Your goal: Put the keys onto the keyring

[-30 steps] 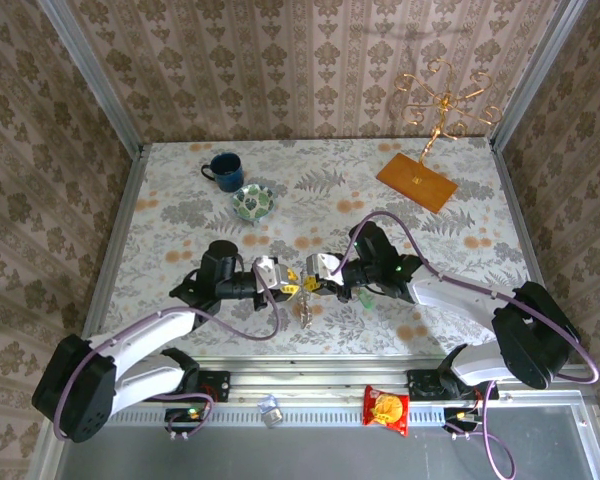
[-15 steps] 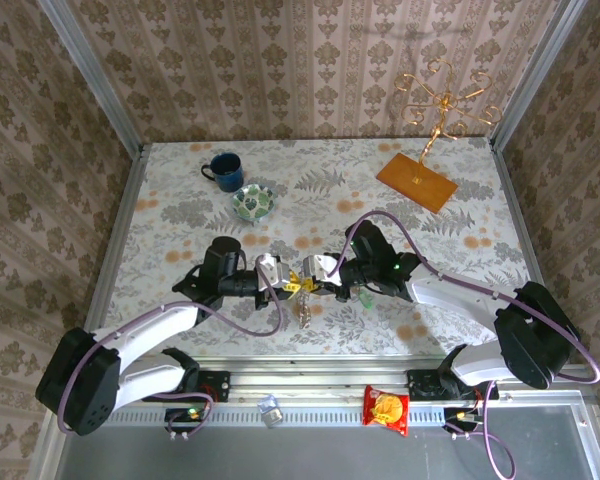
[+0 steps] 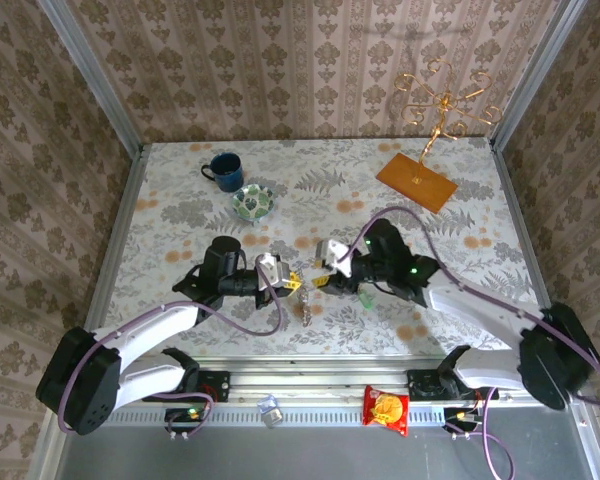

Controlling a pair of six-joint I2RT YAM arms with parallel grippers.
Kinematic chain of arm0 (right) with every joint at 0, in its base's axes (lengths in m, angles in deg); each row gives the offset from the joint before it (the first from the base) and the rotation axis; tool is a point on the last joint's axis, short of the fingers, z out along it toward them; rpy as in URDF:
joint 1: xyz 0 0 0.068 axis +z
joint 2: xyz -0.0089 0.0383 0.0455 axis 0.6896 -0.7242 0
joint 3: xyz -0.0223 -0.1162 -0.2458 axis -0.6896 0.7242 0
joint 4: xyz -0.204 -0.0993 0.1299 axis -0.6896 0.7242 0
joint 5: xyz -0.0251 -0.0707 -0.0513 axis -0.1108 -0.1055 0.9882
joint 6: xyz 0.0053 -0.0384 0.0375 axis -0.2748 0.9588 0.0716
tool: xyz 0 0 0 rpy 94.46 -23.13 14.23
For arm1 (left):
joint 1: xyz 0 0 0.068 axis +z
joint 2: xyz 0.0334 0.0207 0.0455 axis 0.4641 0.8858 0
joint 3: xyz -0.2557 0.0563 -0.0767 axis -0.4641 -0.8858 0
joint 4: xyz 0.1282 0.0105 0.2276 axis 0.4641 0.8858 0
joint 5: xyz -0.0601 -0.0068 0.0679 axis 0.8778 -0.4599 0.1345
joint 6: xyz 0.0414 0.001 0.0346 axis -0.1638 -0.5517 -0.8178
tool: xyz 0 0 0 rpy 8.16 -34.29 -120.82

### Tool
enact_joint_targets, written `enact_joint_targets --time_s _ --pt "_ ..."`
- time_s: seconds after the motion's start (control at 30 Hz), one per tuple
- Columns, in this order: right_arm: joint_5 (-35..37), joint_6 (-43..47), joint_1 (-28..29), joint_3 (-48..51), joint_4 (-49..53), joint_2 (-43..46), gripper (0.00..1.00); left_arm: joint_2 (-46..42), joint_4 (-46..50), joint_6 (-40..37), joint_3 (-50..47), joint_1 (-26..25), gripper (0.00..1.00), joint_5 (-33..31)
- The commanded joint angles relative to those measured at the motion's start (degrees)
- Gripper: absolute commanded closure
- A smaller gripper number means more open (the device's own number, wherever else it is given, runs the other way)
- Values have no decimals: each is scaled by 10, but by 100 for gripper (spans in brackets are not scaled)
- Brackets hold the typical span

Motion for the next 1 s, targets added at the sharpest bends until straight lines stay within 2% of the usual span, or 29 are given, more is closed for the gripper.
enact_joint_targets --time_s 0.0,0.07,0.1,0.23,0.33,0.43,0.67,0.8,0.97 --pt "205 -251 -12 21 56 57 58 -4 -20 29 9 -2 100 -38" --pt "284 -377 -13 8 160 65 61 -6 -13 28 12 -6 100 -50" --pt "298 -437 -14 0 215 62 63 -7 -13 27 11 -10 100 -58" --pt "267 -555 -14 -27 364 19 62 -20 -39 12 -8 -20 100 -78" --pt "248 -599 -14 -35 415 -16 60 -31 -53 12 -19 -23 100 -80" --pt "237 -593 -12 -38 406 -43 60 -32 -35 11 -11 -27 100 -93" --pt "242 -496 -36 -89 407 -159 56 -27 -13 6 -4 -33 100 -100" --pt "208 -477 -41 -104 400 -206 62 -23 -15 7 -3 -34 100 -101" --pt "196 -474 -41 -100 396 -216 76 -24 -12 6 -4 -35 100 -102"
